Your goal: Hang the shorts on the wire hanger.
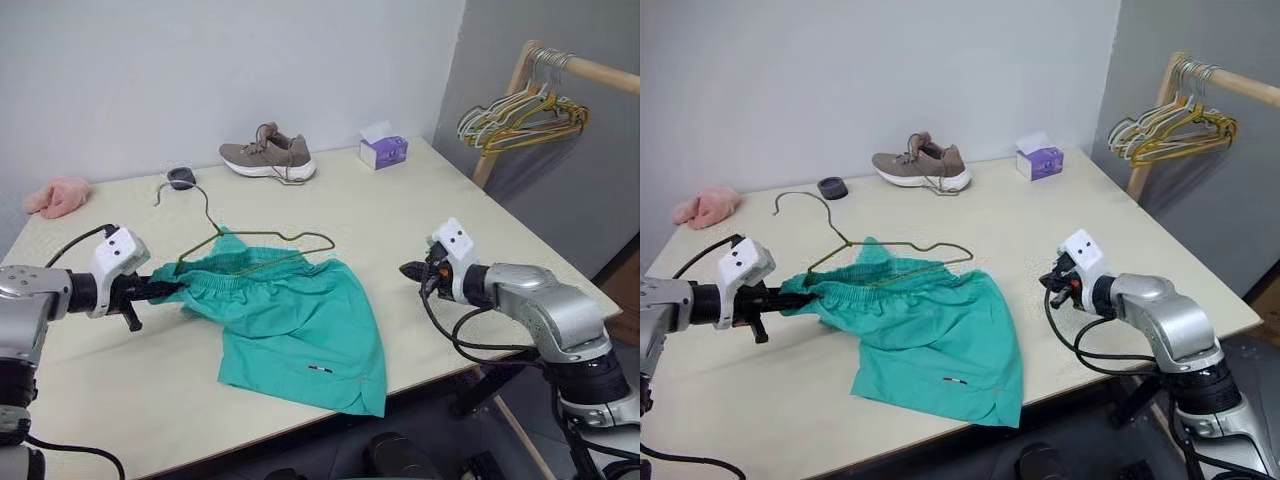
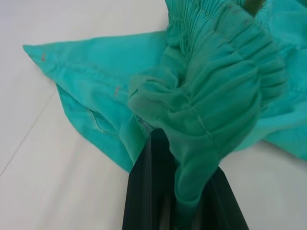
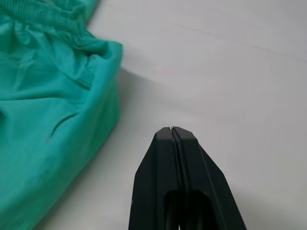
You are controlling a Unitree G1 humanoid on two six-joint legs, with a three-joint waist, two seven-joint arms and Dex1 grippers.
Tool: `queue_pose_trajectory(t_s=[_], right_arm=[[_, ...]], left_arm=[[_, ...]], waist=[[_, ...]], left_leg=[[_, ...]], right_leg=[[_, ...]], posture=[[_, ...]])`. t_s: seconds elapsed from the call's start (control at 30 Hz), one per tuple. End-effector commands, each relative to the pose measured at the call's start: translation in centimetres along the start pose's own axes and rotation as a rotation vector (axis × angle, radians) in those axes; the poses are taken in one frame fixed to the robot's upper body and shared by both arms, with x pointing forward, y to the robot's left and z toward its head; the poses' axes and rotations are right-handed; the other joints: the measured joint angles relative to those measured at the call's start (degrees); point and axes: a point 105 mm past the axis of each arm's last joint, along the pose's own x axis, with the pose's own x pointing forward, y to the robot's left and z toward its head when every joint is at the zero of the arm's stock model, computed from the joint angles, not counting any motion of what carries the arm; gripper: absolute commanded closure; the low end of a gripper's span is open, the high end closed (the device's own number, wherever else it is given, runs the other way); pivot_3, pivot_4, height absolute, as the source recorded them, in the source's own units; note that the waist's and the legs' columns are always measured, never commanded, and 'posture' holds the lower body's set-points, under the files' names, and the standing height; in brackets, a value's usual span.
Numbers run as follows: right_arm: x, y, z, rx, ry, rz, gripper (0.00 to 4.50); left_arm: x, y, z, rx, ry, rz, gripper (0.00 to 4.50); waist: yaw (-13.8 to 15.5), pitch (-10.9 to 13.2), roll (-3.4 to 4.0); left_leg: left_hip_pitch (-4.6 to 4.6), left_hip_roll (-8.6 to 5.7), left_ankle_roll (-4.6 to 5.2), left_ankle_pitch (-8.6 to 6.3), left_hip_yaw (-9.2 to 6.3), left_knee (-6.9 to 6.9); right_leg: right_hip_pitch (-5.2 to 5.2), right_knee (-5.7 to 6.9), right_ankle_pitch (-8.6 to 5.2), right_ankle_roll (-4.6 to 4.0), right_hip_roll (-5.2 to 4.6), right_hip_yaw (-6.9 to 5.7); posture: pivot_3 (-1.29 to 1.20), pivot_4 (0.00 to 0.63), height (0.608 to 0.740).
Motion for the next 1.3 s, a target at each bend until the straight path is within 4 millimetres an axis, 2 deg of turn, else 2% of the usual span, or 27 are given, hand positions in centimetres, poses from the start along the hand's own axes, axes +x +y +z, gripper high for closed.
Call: queue_pose_trajectory(t_s=[0.03, 0.1, 0.3, 0.4, 0.53, 0.67, 0.73, 1.0, 1.13, 1.3], right_arm=[[0.1, 0.4, 2.8, -0.059, -0.117, -0.006, 3.95], [0.5, 0.4, 3.2, -0.079, -0.134, -0.022, 3.29], [3.3, 2.0, 4.6, -0.135, -0.196, 0.016, 1.32], [3.6, 2.6, 5.7, -0.194, -0.231, 0.035, 0.33], [3.2, 2.3, 5.8, -0.271, -0.200, 0.035, 0.33], [0.7, 2.5, 5.2, -0.398, -0.063, 0.138, 0.33], [0.4, 2.9, 5.1, -0.421, -0.043, 0.155, 0.33], [2.2, 3.7, 5.6, -0.539, -0.005, 0.150, 0.33], [2.9, 4.6, 5.7, -0.583, 0.038, 0.228, 0.33], [3.8, 6.1, 4.6, -0.616, 0.103, 0.343, 0.33]], left_arm=[[-0.8, 0.5, 1.9, 0.013, -0.082, 0.028, 4.50], [-0.9, 0.6, 2.0, 0.001, -0.098, 0.038, 4.50], [-1.1, 0.5, 2.7, -0.045, -0.151, 0.029, 4.50], [-1.2, 0.1, 2.7, -0.030, -0.138, 0.010, 4.50], [-1.2, -0.3, 2.5, 0.012, -0.105, 0.005, 4.50], [-0.8, -0.7, 2.2, 0.160, -0.032, 0.020, 4.50], [-0.4, -0.9, 2.4, 0.197, -0.023, 0.021, 4.50], [1.2, -2.3, 2.6, 0.311, 0.014, -0.028, 4.50], [1.6, -2.4, 2.8, 0.352, 0.022, -0.028, 4.50], [2.2, -2.5, 3.5, 0.385, 0.016, -0.009, 4.50]], waist=[[-0.01, 0.00, -0.01], [0.02, 0.00, 0.00], [-0.19, 0.00, -0.01], [-0.05, 0.00, 0.00], [0.22, -0.01, -0.01], [0.47, 0.01, 0.02], [0.49, 0.00, 0.00], [0.03, 0.01, 0.02], [0.03, 0.01, 0.02], [0.01, 0.00, 0.00]], left_leg=[[0.00, 0.00, 0.00, 0.00, 0.00, 0.00], [0.00, 0.00, 0.00, 0.00, 0.00, 0.00], [0.02, 0.02, 0.00, 0.00, -0.01, 0.00], [0.01, -0.01, 0.00, 0.00, 0.00, -0.01], [0.00, -0.04, 0.00, 0.00, -0.01, 0.00], [0.00, -0.04, 0.00, 0.00, -0.04, 0.01], [-0.01, -0.03, 0.00, 0.00, -0.04, 0.00], [0.01, 0.01, 0.00, 0.00, 0.03, 0.00], [-0.01, -0.01, 0.00, 0.00, 0.02, 0.00], [0.01, 0.00, 0.00, 0.00, 0.00, 0.01]], right_leg=[[0.00, 0.00, 0.00, 0.00, 0.00, 0.00], [0.00, 0.00, 0.00, 0.00, 0.00, 0.01], [-0.02, 0.02, 0.05, -0.09, 0.01, -0.01], [-0.04, 0.02, 0.14, -0.23, 0.01, 0.01], [-0.08, -0.02, 0.16, -0.27, -0.01, 0.03], [-0.08, -0.04, 0.15, -0.26, -0.02, -0.01], [-0.04, -0.05, 0.07, -0.13, -0.02, -0.02], [-0.03, -0.02, 0.05, -0.08, -0.01, 0.01], [-0.03, -0.04, 0.12, -0.21, -0.02, 0.00], [-0.02, -0.02, 0.07, -0.12, -0.02, -0.03]], posture=[[-0.28, 0.000, 0.740], [-0.28, 0.000, 0.740], [-0.27, 0.000, 0.740], [-0.26, 0.000, 0.740], [-0.26, 0.000, 0.740], [-0.26, 0.000, 0.740], [-0.26, 0.000, 0.740], [-0.28, 0.000, 0.740], [-0.28, 0.000, 0.740], [-0.28, 0.000, 0.740]])
